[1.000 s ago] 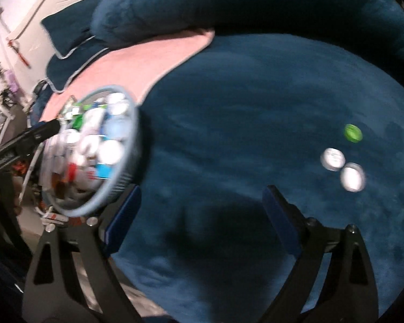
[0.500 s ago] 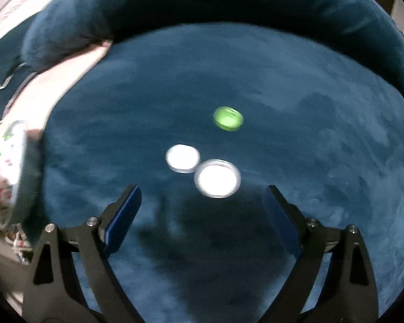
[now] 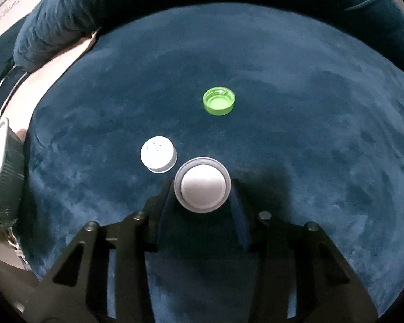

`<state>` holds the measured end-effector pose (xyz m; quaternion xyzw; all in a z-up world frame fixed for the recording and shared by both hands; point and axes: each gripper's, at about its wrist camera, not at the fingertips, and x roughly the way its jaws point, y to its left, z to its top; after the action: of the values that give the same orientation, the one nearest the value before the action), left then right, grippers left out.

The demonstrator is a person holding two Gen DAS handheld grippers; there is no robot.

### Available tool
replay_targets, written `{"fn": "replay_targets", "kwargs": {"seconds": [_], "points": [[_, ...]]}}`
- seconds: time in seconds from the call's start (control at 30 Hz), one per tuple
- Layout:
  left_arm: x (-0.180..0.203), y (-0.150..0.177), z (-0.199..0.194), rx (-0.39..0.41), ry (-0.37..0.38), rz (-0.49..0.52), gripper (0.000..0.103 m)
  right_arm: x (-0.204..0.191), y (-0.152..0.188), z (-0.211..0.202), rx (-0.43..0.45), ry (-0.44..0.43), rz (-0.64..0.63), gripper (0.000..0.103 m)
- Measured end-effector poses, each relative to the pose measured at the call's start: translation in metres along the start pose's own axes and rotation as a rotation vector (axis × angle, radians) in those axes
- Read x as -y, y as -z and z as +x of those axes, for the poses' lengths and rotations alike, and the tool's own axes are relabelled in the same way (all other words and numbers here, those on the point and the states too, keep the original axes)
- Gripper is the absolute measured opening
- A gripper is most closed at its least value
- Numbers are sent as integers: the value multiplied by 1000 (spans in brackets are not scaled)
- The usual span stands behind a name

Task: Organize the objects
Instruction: 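Grasp a white lid with the right gripper while the left gripper grasps a white cap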

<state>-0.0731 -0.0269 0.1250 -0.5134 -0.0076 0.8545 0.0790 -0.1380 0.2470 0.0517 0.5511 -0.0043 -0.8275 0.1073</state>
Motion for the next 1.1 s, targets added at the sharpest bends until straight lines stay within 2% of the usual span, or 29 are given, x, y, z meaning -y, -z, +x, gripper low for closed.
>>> {"fn": "replay_targets", "kwargs": {"seconds": [0.07, 0.2, 0.33, 0.47, 0.5, 0.53, 0.6, 0.63, 0.67, 0.77, 0.8, 0.83, 1.1], "points": [[15, -9, 14, -20, 23, 23, 88, 14, 2, -10, 13, 4, 59, 41], [58, -26, 42, 4, 12, 142, 88, 46, 7, -27, 34, 0, 187, 41], [99, -39, 74, 30, 90, 139, 88, 65, 17, -39, 45, -15, 243, 41], [131, -45, 101, 44, 117, 161, 87, 67, 23, -41, 54, -30, 257, 41], [138, -47, 109, 45, 114, 169, 84, 72, 25, -42, 54, -35, 261, 41], [141, -49, 114, 44, 114, 172, 77, 73, 26, -42, 55, -39, 268, 42], [146, -53, 128, 35, 119, 164, 75, 73, 27, -40, 53, -45, 275, 42], [149, -54, 133, 28, 121, 159, 66, 74, 27, -39, 51, -45, 276, 42], [151, -55, 141, 13, 125, 161, 52, 75, 28, -40, 49, -47, 275, 42], [154, -51, 148, 0, 117, 187, 49, 75, 27, -39, 45, -49, 272, 42], [155, -50, 146, 2, 115, 203, 44, 74, 27, -39, 44, -50, 272, 42], [156, -49, 145, 1, 116, 212, 31, 73, 27, -38, 44, -51, 273, 42], [133, -44, 99, 50, 116, 181, 31, 52, 21, -48, 70, -71, 228, 42]]}}
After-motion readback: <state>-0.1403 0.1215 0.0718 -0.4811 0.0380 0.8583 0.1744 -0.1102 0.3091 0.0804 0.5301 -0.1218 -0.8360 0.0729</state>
